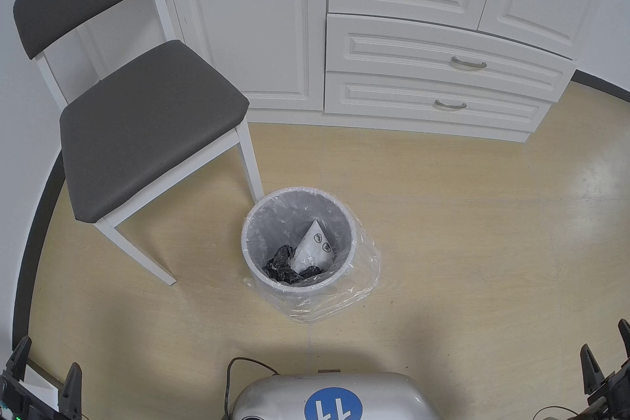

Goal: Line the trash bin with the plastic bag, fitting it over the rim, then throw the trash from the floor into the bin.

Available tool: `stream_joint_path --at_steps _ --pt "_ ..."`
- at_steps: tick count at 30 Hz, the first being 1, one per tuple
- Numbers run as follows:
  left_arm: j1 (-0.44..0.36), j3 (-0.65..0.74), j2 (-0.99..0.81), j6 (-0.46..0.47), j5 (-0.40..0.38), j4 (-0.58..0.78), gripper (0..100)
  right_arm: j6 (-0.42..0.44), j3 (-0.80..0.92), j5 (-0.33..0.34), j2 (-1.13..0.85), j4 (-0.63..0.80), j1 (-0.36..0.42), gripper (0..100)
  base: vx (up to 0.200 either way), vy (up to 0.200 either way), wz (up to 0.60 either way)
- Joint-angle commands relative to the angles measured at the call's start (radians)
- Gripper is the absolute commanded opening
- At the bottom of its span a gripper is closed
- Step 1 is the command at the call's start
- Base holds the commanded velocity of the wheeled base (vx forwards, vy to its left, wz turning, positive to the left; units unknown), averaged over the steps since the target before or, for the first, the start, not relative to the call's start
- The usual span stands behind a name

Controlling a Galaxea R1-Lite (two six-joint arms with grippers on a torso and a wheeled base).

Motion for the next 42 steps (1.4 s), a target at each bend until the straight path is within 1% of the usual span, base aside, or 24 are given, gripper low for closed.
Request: stream_joint_path --at_steps 1,5,7,8,9,13,15,20,27,42 --pt "0.001 0.016 -0.016 -0.007 0.002 0.001 100 0.008 0.018 0.001 -0.016 -0.001 0.002 100 0.0 0.0 0.0" --pt "0.001 0.015 -0.015 -0.022 0.005 -0.001 100 0.023 0.018 0.0 -0.016 -0.001 0.002 100 0.0 0.0 0.0" --pt "0.001 0.018 -0.016 0.01 -0.006 -0.002 100 -0.005 0.015 0.004 -0.016 0.004 0.0 100 0.0 0.0 0.0" --pt "0.001 0.018 -0.016 0.01 -0.006 -0.002 100 -0.005 0.015 0.004 -0.016 0.004 0.0 100 0.0 0.0 0.0" --pt "-0.001 0.016 -0.016 0.038 -0.009 0.001 100 -0.02 0.015 0.014 -0.016 0.005 0.0 100 0.0 0.0 0.0" --pt "-0.001 0.016 -0.016 0.022 -0.006 -0.002 100 -0.008 0.018 0.015 -0.016 0.001 0.0 100 0.0 0.0 0.0" --pt "-0.001 0.016 -0.015 -0.016 0.002 -0.004 100 0.028 0.018 0.008 -0.016 -0.001 0.002 100 0.0 0.0 0.0" --pt "-0.001 0.016 -0.015 -0.036 0.008 -0.004 100 0.026 0.018 0.008 -0.016 -0.002 0.002 100 0.0 0.0 0.0" --pt "-0.001 0.016 -0.015 0.006 -0.006 -0.004 100 0.025 0.018 0.008 -0.016 -0.002 0.002 100 0.0 0.0 0.0" --pt "-0.001 0.016 -0.015 0.003 -0.001 -0.004 100 0.025 0.018 0.008 -0.016 -0.002 0.002 100 0.0 0.0 0.0"
